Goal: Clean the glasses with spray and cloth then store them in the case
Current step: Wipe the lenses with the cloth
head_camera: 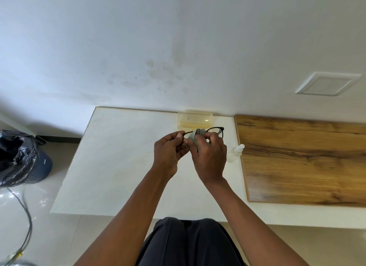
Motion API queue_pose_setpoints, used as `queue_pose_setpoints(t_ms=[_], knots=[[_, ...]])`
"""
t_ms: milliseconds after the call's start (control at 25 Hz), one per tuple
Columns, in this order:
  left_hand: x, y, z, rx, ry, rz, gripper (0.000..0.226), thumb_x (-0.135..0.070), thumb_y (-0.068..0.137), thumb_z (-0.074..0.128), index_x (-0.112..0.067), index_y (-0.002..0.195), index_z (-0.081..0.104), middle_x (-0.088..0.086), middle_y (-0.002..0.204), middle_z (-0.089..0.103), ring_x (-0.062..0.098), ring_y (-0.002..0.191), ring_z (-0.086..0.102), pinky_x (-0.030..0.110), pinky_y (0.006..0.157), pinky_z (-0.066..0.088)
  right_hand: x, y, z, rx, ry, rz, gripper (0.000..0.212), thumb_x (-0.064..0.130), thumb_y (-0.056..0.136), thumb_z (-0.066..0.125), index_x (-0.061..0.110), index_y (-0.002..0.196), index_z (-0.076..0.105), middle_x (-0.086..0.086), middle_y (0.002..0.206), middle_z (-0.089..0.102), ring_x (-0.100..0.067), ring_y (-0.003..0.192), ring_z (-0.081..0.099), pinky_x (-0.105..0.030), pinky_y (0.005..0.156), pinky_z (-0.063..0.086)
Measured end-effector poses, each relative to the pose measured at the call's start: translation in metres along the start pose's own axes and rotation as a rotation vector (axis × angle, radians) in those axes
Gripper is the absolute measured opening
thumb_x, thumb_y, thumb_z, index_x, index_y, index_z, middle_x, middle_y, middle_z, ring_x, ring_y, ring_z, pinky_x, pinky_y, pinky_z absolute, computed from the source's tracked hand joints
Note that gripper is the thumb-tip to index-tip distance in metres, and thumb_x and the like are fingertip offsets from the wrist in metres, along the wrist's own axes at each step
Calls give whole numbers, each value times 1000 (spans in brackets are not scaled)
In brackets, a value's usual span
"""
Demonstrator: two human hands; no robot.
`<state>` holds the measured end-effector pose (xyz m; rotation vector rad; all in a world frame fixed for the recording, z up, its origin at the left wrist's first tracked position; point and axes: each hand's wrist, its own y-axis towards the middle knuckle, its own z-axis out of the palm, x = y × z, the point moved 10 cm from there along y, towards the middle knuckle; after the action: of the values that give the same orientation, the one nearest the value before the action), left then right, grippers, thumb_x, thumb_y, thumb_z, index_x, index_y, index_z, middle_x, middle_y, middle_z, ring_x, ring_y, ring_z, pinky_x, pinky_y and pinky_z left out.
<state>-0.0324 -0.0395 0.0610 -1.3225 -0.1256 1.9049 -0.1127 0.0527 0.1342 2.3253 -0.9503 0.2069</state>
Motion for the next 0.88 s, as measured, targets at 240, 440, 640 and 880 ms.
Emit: queue_pose_setpoints(t_ms=[240,440,640,880], knots=[[0,-1,0,15,26,5,16,1,92,49,-1,93,65,12,75,63,16,59,60,26,61,58,7,-9,-1,-29,68,-95,22,28,85,52,15,86,70,-6,82,63,-25,73,61,-29,60,44],[1,0,-3,8,35,5,16,-1,92,49,-3,92,66,11,73,57,21,66,57,28,66,58,2,-20,-2,-20,31,-168,24,21,85,48,13,92,70,-6,83,64,-26,75,62,-28,60,42],[3,-2,-1,22,55,-4,16,-3,93,49,-3,92,65,11,73,57,20,65,58,29,66,57,-12,-10,-9,-47,3,-106,25,9,80,50,13,94,71,-8,83,63,-29,74,61,-28,60,43],[5,-4,1,28,35,-14,18,-1,92,49,-3,89,67,8,68,63,20,64,61,30,66,58,10,-5,-5,-27,-31,-170,34,4,76,46,13,97,71,-8,83,61,-28,73,61,-31,59,45]])
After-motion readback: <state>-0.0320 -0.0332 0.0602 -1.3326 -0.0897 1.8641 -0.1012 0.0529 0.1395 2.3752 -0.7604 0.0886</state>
